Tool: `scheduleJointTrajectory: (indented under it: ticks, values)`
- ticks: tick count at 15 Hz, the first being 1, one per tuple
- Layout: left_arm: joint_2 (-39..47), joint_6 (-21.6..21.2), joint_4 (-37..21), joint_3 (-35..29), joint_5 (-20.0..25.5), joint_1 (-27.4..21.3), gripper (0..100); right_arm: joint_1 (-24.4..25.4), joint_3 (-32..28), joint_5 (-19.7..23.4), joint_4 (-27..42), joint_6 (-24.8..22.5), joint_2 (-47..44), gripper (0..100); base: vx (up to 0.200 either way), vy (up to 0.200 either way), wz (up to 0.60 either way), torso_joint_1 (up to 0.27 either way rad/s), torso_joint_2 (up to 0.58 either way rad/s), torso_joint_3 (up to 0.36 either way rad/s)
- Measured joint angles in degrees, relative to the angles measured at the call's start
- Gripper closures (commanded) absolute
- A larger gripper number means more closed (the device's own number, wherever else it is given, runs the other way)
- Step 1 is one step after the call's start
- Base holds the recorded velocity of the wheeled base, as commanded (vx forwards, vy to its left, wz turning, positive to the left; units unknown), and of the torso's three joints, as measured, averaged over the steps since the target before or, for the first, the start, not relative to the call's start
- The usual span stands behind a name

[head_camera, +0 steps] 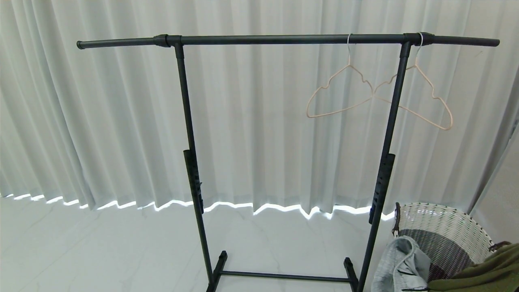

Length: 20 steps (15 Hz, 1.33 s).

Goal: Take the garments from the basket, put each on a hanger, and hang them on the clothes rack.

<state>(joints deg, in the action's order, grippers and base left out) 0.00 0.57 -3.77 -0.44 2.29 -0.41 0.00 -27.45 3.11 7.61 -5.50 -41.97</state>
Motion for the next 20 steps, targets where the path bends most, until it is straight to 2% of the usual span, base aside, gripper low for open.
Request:
scheduleJointTrajectory:
  ticks: [4,8,10,12,15,16,17,18,20]
  values:
    - [0.0,-2.1,0.0,0.0,0.2,0.0,0,2.7,-0.2,8.5,-2.1,0.0,-0.2,100,0.000,0.000,0.00,0.000,0.00,0.000]
    - [0.0,-5.4,0.0,0.0,0.5,0.0,0,12.8,-4.0,12.4,-3.5,0.4,-3.1,100,0.000,0.000,0.00,0.000,0.00,0.000]
    - [0.0,-5.7,0.0,0.0,0.4,0.0,0,18.8,-5.7,14.0,-4.2,0.5,-5.2,100,0.000,0.000,0.00,0.000,0.00,0.000]
    - [0.0,-5.5,0.2,0.0,0.5,0.0,0,22.6,-6.4,14.9,-8.3,0.6,-7.3,100,0.000,0.000,0.00,0.000,0.00,0.000]
    - [0.9,-1.5,0.7,-8.1,5.1,-0.2,0,24.5,-7.3,15.1,-13.3,2.3,-11.6,100,0.000,0.000,0.00,0.000,0.00,0.000]
    - [3.3,0.3,1.2,-15.2,7.6,-0.2,0,24.8,-8.0,15.1,-15.8,4.1,-14.0,100,0.000,0.000,0.00,0.000,0.00,0.000]
    - [5.4,0.9,1.1,-18.4,9.1,-0.3,0,25.2,-8.5,15.1,-19.0,5.9,-16.2,100,0.000,0.000,0.00,0.000,0.00,0.000]
    - [9.5,1.5,1.2,-23.0,12.6,-0.3,0,25.7,-9.4,15.1,-23.1,7.8,-18.4,100,0.000,0.000,0.00,0.000,0.00,0.000]
    - [18.2,2.0,1.2,-29.5,20.9,-0.3,0,26.3,-11.2,15.2,-25.4,8.5,-20.7,100,0.000,0.000,0.00,0.000,0.00,0.000]
